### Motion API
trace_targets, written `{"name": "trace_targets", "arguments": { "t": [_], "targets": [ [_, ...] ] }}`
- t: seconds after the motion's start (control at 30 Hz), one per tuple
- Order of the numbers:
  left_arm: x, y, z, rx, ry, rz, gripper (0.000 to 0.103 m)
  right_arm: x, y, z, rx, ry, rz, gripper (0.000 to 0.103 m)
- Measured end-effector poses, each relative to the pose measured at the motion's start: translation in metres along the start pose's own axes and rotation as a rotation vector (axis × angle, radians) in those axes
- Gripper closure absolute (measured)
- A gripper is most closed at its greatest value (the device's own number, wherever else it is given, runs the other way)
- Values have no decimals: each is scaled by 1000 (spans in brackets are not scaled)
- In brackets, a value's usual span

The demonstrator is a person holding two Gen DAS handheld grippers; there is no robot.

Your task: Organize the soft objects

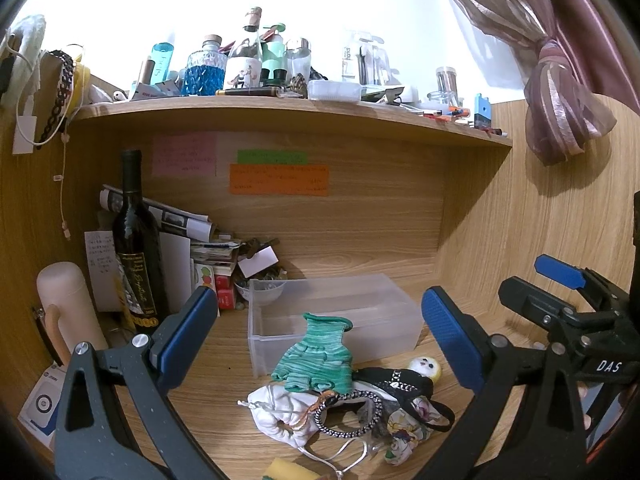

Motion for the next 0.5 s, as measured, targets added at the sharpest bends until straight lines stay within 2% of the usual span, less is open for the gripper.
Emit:
{"name": "trace_targets", "arguments": {
  "t": [0.5],
  "targets": [
    [1, -1, 6, 8, -18, -13, 0, 1, 5, -1, 4, -6, 7, 0]
  ]
}}
Point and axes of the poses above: each gripper's, at about its wrist camera, not at the fingertips, and z roughly against the way its jaws point, y to its left, x to its top, the point moved 2 cm from there along -z, roughly the way its jaws point, and after that the axes turned 9 degrees about y, right-handed, at the moved point
